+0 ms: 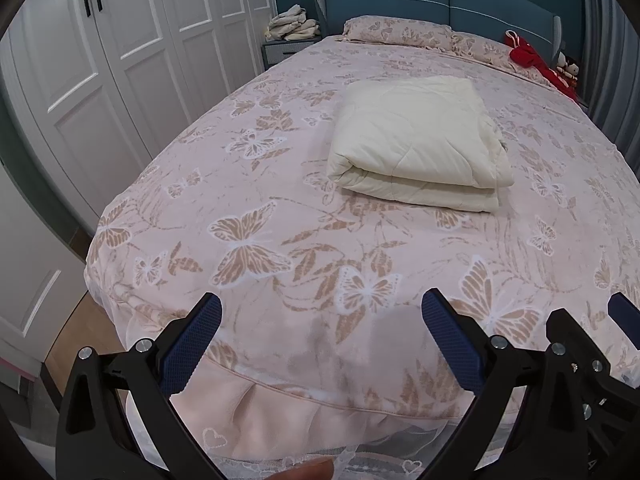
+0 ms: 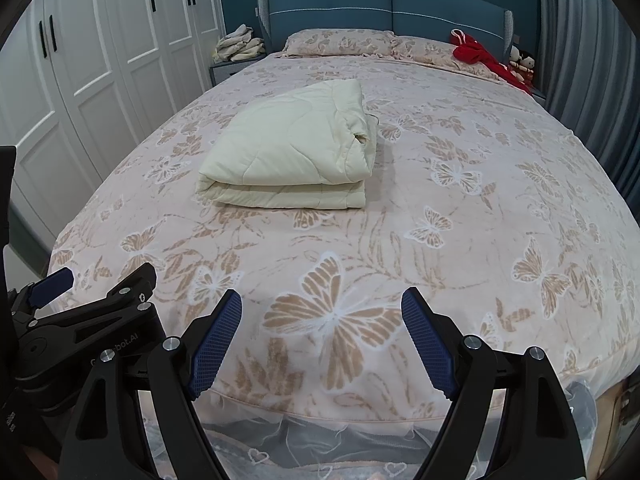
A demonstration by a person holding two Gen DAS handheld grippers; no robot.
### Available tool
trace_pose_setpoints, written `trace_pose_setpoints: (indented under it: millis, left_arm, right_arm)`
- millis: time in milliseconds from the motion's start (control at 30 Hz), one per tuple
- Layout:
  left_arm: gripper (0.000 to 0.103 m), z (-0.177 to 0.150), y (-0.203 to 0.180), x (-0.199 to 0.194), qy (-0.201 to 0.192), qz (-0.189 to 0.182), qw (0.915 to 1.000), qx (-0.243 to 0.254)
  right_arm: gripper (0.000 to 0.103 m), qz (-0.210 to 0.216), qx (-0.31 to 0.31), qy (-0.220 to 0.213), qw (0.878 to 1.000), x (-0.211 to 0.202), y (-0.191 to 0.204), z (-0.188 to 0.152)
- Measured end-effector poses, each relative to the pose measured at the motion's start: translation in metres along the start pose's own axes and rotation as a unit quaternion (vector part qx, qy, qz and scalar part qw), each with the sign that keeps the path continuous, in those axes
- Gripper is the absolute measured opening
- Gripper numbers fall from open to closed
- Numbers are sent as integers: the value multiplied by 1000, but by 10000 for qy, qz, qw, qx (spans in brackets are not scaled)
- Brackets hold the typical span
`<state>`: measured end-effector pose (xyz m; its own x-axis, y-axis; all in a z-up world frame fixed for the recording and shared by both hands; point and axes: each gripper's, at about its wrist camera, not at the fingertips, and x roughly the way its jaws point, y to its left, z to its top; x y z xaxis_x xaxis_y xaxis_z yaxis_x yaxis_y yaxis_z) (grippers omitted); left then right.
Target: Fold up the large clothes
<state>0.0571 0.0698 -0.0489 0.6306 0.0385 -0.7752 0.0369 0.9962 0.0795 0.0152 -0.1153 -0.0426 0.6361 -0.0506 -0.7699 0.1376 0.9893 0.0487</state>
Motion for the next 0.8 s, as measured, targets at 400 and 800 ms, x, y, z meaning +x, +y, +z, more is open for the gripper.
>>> trace_pose_setpoints:
  millis: [400, 800]
  left_arm:
    - [98, 1, -5, -6, -123, 56, 9999, 77]
    - [98, 1, -7, -7, -120, 49, 9999, 68]
  right_arm:
    - [81, -16, 49, -36, 10000, -4, -1, 1]
    - [81, -11, 45, -41, 10000, -4, -3, 1]
